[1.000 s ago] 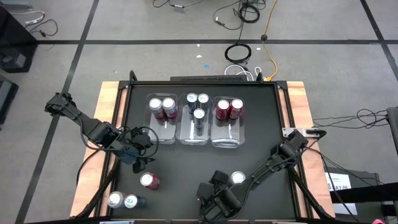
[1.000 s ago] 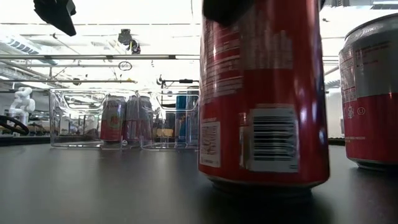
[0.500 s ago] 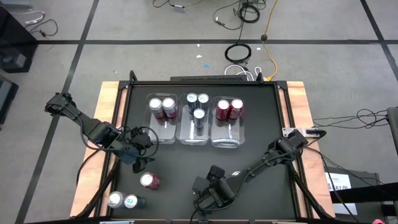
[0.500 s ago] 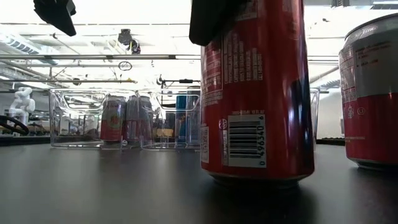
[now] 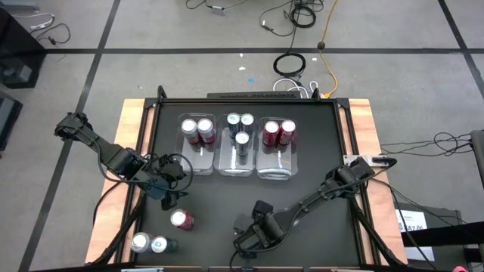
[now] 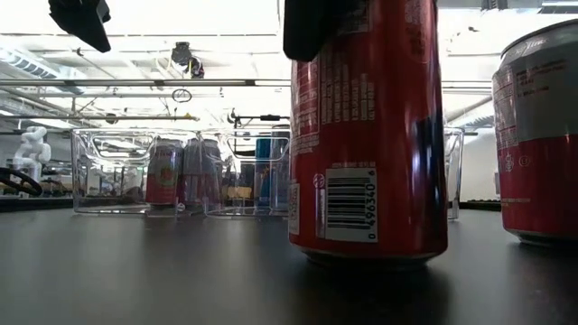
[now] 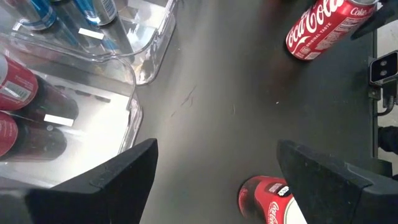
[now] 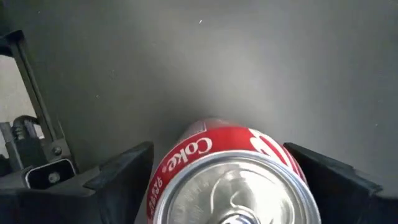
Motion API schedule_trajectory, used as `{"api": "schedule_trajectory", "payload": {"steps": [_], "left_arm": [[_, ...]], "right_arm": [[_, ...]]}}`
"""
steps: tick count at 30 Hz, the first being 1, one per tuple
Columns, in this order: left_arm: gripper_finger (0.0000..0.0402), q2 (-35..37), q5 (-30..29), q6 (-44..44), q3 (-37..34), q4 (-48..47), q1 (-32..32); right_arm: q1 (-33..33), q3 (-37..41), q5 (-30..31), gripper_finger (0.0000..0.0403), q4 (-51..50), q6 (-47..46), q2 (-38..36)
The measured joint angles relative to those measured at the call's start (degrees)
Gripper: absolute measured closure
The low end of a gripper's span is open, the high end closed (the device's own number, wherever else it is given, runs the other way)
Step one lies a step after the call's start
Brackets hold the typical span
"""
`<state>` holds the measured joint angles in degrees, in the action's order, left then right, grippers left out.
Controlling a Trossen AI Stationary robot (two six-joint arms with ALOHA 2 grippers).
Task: Sort soda cans
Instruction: Put the red soda can into the right transparent bin
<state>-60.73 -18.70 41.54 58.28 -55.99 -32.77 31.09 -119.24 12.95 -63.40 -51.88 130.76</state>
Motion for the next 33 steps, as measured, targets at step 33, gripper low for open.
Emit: {"api": "schedule_trajectory", "payload": {"steps": [33], "left_arm": [[0.0065,0.0,0.0,0.0,0.0,0.0,0.0]], "right_arm": [[-6.2,0.0,11.5,0.0118,-6.8,1.4,-12.9]]}}
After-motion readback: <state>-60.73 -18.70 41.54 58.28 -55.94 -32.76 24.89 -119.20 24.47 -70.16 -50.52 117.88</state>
